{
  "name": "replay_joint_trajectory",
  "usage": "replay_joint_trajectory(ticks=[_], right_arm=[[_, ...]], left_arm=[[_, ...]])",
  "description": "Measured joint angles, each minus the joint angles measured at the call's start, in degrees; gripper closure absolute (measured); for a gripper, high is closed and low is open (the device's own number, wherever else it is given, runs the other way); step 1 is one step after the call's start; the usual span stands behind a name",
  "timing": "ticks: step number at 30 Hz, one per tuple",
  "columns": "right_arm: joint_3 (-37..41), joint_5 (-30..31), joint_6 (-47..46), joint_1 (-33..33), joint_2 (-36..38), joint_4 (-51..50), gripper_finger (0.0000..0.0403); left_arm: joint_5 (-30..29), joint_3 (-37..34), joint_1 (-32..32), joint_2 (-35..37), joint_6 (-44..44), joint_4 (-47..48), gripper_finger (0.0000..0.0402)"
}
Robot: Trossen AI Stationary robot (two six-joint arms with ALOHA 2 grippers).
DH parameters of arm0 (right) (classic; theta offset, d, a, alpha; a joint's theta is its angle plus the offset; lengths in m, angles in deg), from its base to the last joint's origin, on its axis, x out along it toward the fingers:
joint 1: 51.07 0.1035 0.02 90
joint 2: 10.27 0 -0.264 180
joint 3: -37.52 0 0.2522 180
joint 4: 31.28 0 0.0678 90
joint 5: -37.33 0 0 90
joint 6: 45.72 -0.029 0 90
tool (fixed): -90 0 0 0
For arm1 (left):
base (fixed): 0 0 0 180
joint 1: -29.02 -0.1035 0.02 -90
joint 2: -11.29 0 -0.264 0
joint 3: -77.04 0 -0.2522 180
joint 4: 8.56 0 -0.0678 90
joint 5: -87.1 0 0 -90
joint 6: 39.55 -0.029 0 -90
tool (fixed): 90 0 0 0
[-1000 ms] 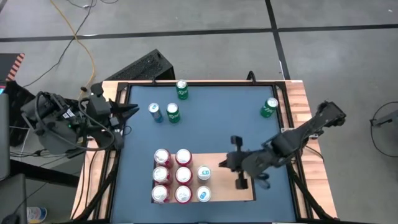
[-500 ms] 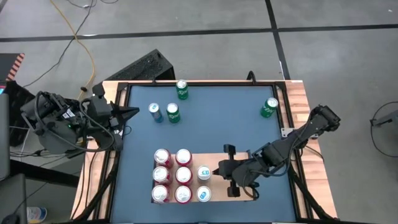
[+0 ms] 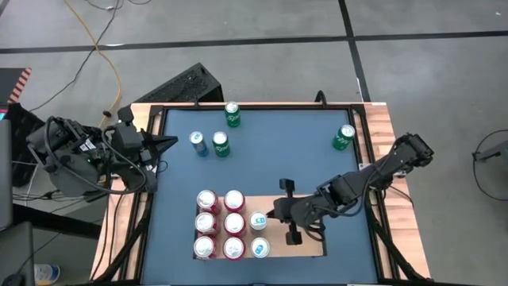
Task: Place canned beverage on shelf
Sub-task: Adjust the blue can on the shelf
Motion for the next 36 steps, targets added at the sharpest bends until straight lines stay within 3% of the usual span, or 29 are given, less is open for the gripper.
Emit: replay_joint_trajectory(ticks=[7, 14, 26, 36], right_arm=[[0.0, 0.0, -1.1, 0.1, 0.8, -1.7, 0.0403], [-0.1, 0.0, -10.0, 6.9, 2.6, -1.8, 0.0403], [-0.1, 4.3, -14.7, 13.1, -7.2, 16.3, 0.0403], [0.0, 6.8, -18.6, 14.3, -10.4, 18.7, 0.0403]], left_arm=[[0.0, 0.0, 0.0, 0.0, 0.0, 0.0, 0.0400], [0.0, 0.0, 0.0, 0.0, 0.0, 0.0, 0.0400], [2.2, 0.0, 0.0, 0.0, 1.3, 0.0, 0.0400], [3.9, 0.0, 0.0, 0.0, 2.9, 0.0, 0.0400]])
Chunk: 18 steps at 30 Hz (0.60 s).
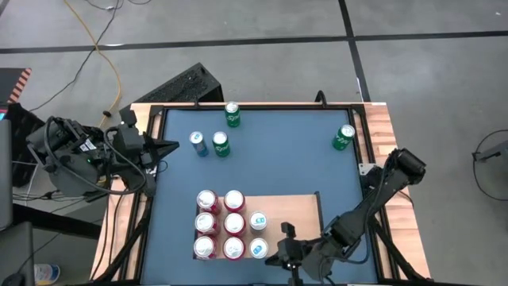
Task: Place canned beverage on shelf
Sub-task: Adjust the blue can on the shelf
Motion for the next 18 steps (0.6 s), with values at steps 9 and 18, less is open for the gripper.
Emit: replay_joint_trajectory(ticks=[9, 18], right_arm=[[0.0, 3.8, -0.4, -0.1, 0.5, -0.9, 0.0403], [0.0, 3.8, -1.6, -1.2, 0.5, -3.2, 0.0403]], left_arm=[[-0.1, 0.0, 0.0, 0.0, -0.7, 0.0, 0.0400], [-0.3, 0.0, 0.0, 0.0, -1.8, 0.0, 0.0400]])
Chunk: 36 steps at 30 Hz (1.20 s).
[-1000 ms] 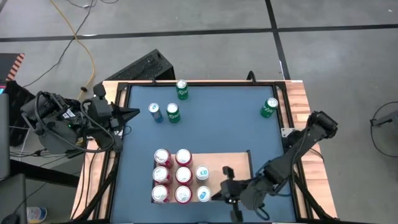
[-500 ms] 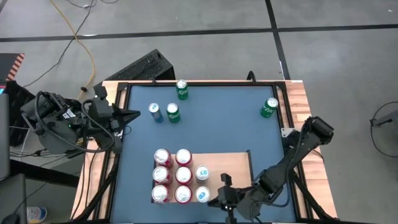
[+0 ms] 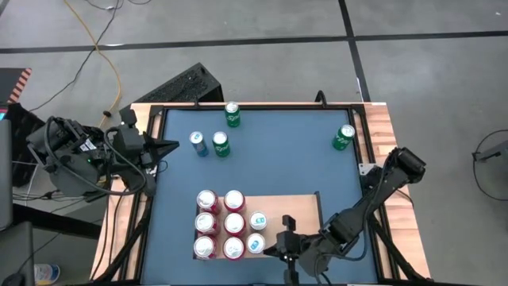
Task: Place canned beverage on shelf
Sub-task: Adjust the blue can on the shelf, then put the blue soda can on the shelf aligned with the other blue soda cans
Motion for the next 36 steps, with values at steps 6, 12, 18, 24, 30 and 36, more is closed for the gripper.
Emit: replay_joint_trajectory(ticks=[6, 12, 18, 24, 30, 36], right_arm=[[0.0, -0.1, -0.3, 0.1, 5.3, -5.1, 0.0403], [0.0, 1.5, 0.1, -1.9, 17.0, -16.1, 0.0402], [0.0, 2.8, 2.0, -6.7, 28.2, -28.5, 0.0378], [0.0, 2.9, 8.1, -11.7, 34.8, -32.4, 0.0326], [0.0, 2.8, 13.8, -16.1, 37.1, -35.4, 0.0277], [0.0, 2.5, 18.0, -20.5, 37.1, -39.0, 0.0237]], left_arm=[[-0.6, 0.0, 0.0, 0.0, 0.4, 2.3, 0.0398], [-1.7, 0.0, -2.6, 0.6, 1.0, 5.6, 0.0364], [9.9, -1.2, -14.9, 2.9, -2.8, 5.9, 0.0286], [19.9, -7.6, -32.3, 5.5, -10.7, 5.9, 0.0201], [29.3, -18.5, -49.4, 7.6, -21.3, 5.2, 0.0155], [42.5, -32.7, -64.8, 8.9, -35.8, -3.9, 0.0152]])
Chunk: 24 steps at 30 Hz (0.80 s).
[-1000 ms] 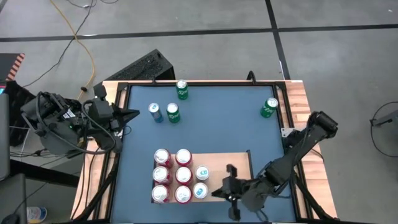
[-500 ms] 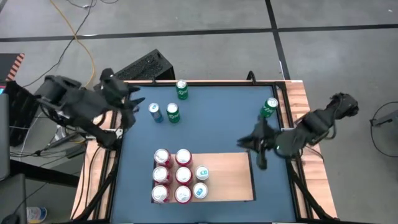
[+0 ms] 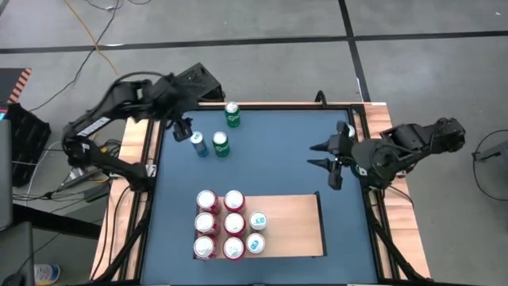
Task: Place canned beverage on shelf
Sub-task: Put the blue soda can on the shelf aligned with the other blue soda cans
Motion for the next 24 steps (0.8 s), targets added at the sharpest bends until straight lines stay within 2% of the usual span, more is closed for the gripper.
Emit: replay_joint_trajectory(ticks=[6, 9, 13, 22, 24], right_arm=[[0.0, -3.2, 1.2, -3.4, 0.0, -2.4, 0.0204], [0.0, -3.4, 1.2, -4.5, 0.0, -3.7, 0.0191], [0.0, -4.5, 1.7, -6.7, 0.0, -4.9, 0.0179], [0.0, -10.2, 3.9, -11.7, 0.0, -4.8, 0.0167], [0.0, -11.5, 4.8, -12.8, 0.0, -4.8, 0.0167]], left_arm=[[19.2, -11.0, -14.1, 1.8, -10.3, -7.7, 0.0152], [24.3, -15.1, -19.0, 2.1, -14.5, -8.3, 0.0152], [28.1, -20.4, -21.0, 1.6, -19.0, -9.9, 0.0152], [28.7, -28.2, -21.0, 1.6, -21.0, -12.1, 0.0152], [30.4, -29.4, -20.9, 1.6, -21.0, -13.5, 0.0152]])
